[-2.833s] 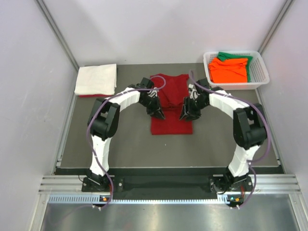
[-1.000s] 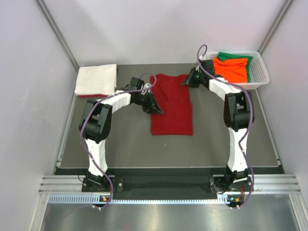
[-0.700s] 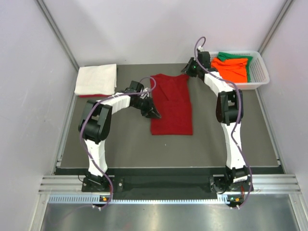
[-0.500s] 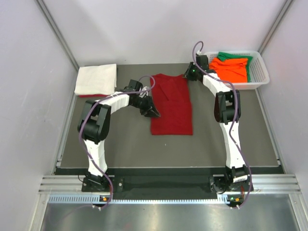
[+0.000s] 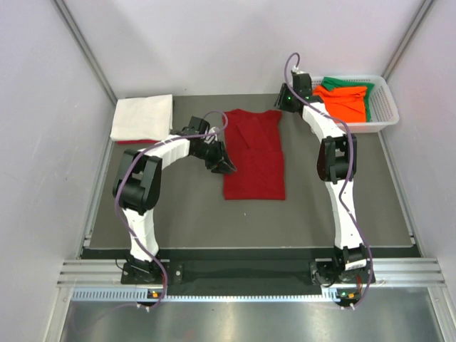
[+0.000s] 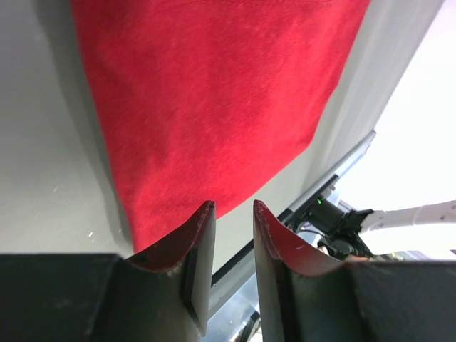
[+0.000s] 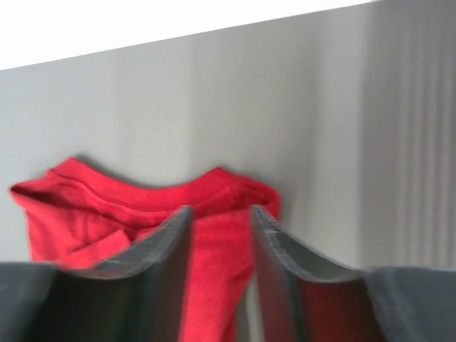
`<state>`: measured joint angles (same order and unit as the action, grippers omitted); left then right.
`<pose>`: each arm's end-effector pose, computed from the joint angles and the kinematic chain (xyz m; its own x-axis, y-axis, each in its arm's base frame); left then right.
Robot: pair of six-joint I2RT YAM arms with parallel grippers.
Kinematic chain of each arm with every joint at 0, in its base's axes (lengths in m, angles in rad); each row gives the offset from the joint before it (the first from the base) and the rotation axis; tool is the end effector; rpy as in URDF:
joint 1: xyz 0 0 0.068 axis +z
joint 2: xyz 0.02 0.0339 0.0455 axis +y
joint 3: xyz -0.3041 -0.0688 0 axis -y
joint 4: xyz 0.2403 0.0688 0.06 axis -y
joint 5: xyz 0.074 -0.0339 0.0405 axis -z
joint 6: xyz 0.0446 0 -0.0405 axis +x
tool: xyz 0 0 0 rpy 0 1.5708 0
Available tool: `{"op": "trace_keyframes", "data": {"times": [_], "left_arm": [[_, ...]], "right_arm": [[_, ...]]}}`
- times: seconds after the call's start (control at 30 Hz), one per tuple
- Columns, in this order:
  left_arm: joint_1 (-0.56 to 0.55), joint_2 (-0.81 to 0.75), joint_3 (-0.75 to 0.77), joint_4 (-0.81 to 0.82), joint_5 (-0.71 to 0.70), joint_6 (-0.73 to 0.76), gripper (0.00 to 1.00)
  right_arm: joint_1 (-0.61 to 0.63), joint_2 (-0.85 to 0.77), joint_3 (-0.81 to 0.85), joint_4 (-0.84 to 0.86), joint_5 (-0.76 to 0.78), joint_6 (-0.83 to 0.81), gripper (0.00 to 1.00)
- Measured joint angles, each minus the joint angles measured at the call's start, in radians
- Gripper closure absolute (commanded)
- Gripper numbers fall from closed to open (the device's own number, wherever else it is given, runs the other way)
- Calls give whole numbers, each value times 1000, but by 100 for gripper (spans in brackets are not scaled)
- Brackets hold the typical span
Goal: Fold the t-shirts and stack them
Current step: Fold the tshirt
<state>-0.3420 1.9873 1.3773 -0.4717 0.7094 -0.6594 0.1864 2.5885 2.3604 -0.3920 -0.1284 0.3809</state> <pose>0.3907 -0.1699 0.2079 -0.9898 -0.1411 -0.0191 -0.0805 0.6652 -0.7423 0.6108 0.1210 0.2087 -0.6365 0.2552 -0.7278 -0.0534 0.9268 0.3716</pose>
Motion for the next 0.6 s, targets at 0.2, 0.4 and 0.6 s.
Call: {"op": "trace_keyframes", "data": {"times": [0.2, 0.4, 0.6], "left_arm": [[1, -126, -111, 2, -74, -49, 51], [0, -331, -350, 129, -106, -217, 45], [-34, -404, -495, 270, -157, -424, 44]], "right_arm": [[8, -111, -88, -80, -5, 17, 37], [41, -537, -573, -95, -51, 66, 29], [72, -1016, -1124, 41, -165, 215, 28]]}}
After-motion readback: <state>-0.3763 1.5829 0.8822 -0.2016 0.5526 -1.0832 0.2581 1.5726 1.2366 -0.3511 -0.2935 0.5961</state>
